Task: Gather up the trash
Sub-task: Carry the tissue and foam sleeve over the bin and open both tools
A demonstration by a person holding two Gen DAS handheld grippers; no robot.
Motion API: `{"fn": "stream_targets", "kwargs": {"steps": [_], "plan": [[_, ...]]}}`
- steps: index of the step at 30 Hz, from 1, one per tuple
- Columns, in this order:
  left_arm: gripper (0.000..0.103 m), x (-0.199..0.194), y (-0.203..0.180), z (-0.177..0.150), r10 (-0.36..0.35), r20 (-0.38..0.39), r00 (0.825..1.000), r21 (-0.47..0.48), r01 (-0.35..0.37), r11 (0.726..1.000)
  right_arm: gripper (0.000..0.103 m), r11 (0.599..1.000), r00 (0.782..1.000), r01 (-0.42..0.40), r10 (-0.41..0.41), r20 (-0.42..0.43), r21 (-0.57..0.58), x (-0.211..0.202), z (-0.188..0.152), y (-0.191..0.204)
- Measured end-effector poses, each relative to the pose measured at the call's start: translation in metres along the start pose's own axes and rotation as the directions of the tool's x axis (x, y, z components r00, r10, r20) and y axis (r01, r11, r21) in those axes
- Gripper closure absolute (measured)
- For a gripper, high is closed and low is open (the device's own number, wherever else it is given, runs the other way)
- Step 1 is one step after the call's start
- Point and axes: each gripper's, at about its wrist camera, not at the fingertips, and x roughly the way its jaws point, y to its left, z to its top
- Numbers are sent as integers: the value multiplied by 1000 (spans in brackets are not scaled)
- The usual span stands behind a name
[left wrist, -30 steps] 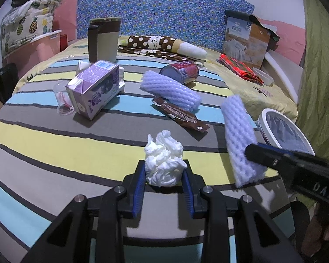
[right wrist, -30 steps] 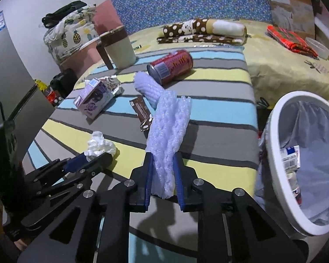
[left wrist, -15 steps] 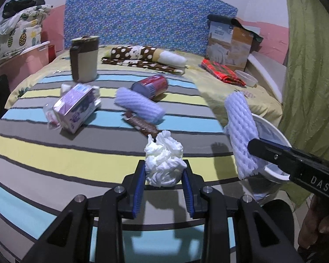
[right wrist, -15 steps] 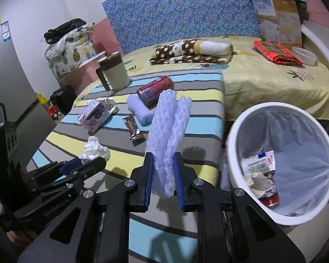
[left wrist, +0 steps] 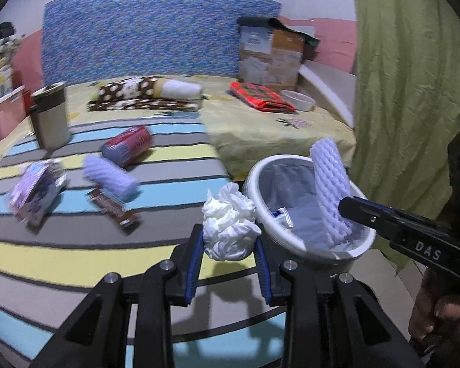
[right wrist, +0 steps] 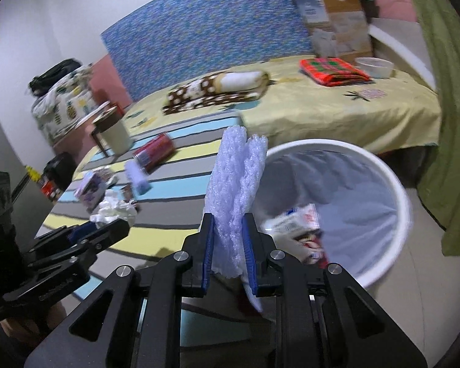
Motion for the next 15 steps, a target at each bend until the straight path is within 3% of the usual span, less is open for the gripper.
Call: {"fn": "stream_targets", "kwargs": {"steps": [15], "plan": [[70,40,-66,13,-124,-47,991,100,128,987,82,989,994,107,-106,-22,99,-1,-6,-53]]}}
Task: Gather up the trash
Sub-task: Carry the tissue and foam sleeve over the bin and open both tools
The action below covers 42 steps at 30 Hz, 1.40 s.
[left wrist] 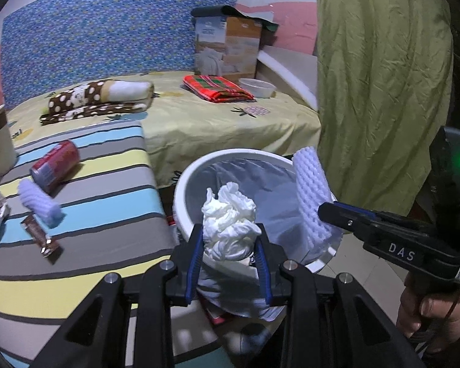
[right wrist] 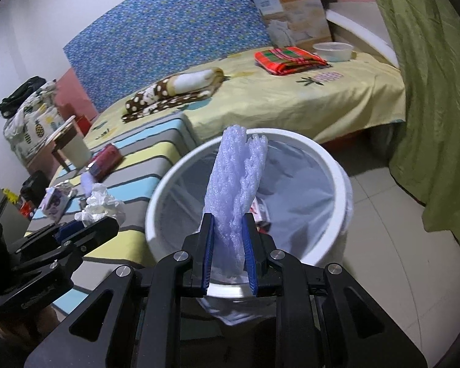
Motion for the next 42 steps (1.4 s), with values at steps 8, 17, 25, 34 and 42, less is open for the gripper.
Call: {"fn": "stream_targets", "kwargs": {"steps": [8,17,25,34,42], "plan": [[70,25,-14,0,-36,-45,998,30,38,999,78,998,998,46,-44,-39,36,6,-1,-18],[57,38,-23,2,-82,-63,995,36,85,996,58,997,998,54,-52,-29,57,2,-1,-29],[53,32,-24,0,-107,-53,993,29,108,994,58,997,999,47,-46,-14,61,-3,0,-30],[53,10,-9,-5,-87,-32,996,-3,87,996,58,999,1000,16,-17,15,41,-13,2,-18],[53,-15,12,-13,-51,-8,999,-45,50,998,58,999,999,-38,39,31,-27,-18,0,9]]}}
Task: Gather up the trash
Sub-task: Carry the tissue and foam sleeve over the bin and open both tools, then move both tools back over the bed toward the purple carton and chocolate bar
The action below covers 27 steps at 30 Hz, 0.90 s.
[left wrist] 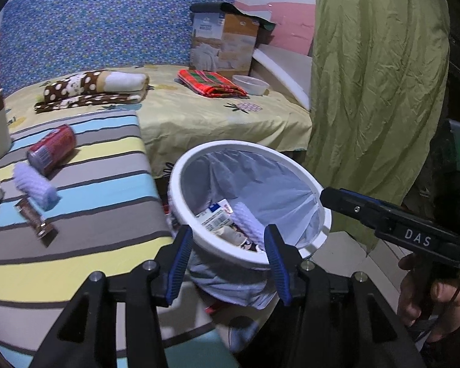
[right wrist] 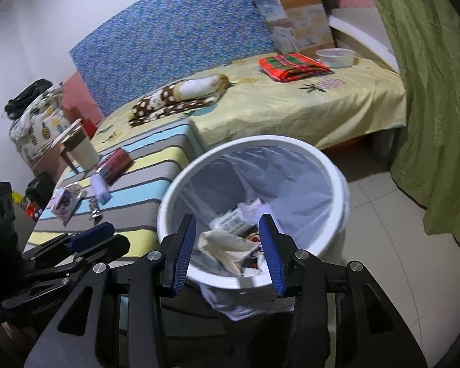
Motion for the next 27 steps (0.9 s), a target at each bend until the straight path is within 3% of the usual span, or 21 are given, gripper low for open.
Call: {"fn": "stream_targets", "kwargs": {"steps": [17,27], "plan": [[53,-50,42,-26,90,31,995,-93,-87,992,58,983,994,-108,108,-13,-147,-1,-7,62],[53,-74,66,-39,168,56,984,-136,-159,978,58,964,986,-167,166,-22,-209,1,-13,89]]}}
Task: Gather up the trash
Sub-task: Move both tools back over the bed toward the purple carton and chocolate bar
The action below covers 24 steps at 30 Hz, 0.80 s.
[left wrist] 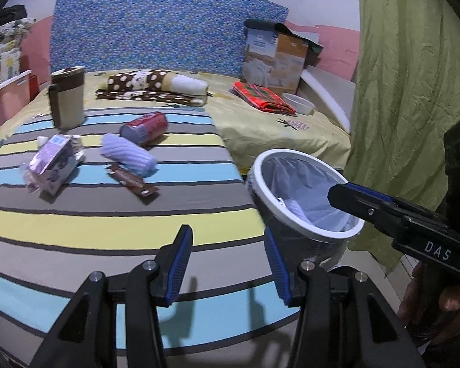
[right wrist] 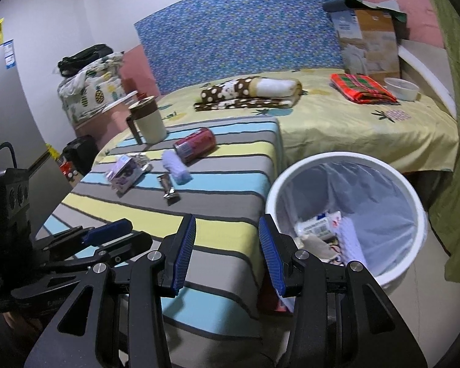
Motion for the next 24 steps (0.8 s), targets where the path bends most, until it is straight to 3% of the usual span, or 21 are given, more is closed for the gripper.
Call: {"fn": "stream_targets", "kwargs": {"steps": [24], "plan": [[53,-19,94,-3,171,25,985,-127,-167,978,58,986,987,-123,110,-115,-116,49,13,52]]}}
